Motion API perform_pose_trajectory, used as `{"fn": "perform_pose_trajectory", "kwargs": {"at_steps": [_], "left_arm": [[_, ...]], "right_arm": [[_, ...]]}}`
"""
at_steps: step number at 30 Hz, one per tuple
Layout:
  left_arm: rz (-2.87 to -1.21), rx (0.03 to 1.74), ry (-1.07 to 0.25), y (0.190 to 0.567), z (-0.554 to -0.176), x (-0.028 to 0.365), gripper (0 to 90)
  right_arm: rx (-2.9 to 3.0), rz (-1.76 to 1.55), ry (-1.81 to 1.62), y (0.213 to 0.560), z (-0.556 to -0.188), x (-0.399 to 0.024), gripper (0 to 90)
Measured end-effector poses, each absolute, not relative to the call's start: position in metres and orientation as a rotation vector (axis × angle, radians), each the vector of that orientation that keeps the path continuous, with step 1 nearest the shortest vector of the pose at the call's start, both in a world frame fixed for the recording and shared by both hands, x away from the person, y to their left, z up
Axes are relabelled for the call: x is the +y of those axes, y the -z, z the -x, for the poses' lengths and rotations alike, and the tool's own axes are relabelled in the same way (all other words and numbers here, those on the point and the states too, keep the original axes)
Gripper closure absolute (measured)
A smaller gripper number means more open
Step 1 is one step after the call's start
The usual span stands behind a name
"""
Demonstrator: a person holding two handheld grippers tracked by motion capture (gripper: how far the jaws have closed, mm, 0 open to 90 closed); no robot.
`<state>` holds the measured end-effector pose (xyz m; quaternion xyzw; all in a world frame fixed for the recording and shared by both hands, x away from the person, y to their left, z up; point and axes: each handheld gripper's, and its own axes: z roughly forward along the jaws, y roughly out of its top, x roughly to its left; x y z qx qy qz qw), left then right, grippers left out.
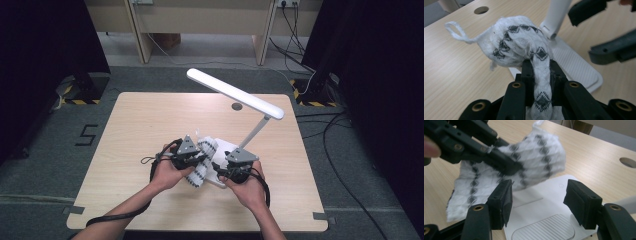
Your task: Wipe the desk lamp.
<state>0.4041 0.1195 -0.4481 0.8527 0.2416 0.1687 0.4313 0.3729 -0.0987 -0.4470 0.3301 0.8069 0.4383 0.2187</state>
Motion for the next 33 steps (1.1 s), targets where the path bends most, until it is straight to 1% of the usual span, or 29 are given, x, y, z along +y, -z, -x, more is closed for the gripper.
{"fn": "perform_pose_trajectory", "kwargs": {"at_steps": [2, 10, 17, 22, 27, 30, 31, 33], "left_arm": [[-2.158, 0.535, -0.421, 0.444, -0.4, 0.121, 77.4], [-2.178, 0.471, -0.424, 0.439, -0.397, 0.124, 77.4], [-2.195, 0.409, -0.405, 0.439, -0.395, 0.123, 77.4], [-2.192, 0.388, -0.359, 0.44, -0.396, 0.122, 77.2], [-2.194, 0.372, -0.334, 0.442, -0.398, 0.124, 77.2], [-2.205, 0.353, -0.321, 0.442, -0.397, 0.123, 77.2], [-2.205, 0.353, -0.321, 0.442, -0.397, 0.123, 77.2], [-2.211, 0.343, -0.319, 0.443, -0.397, 0.122, 77.2]], "right_arm": [[2.253, -0.872, -1.205, 0.444, -0.374, -0.097, 37.0], [2.275, -0.79, -1.165, 0.443, -0.379, -0.094, 31.2], [2.309, -0.75, -1.143, 0.446, -0.384, -0.094, 30.7], [2.345, -0.713, -1.119, 0.449, -0.384, -0.093, 31.7], [2.36, -0.671, -1.104, 0.45, -0.384, -0.092, 35.5], [2.365, -0.652, -1.103, 0.452, -0.384, -0.092, 39.9], [2.365, -0.652, -1.103, 0.452, -0.384, -0.092, 39.9], [2.378, -0.636, -1.097, 0.453, -0.384, -0.092, 48.5]]}}
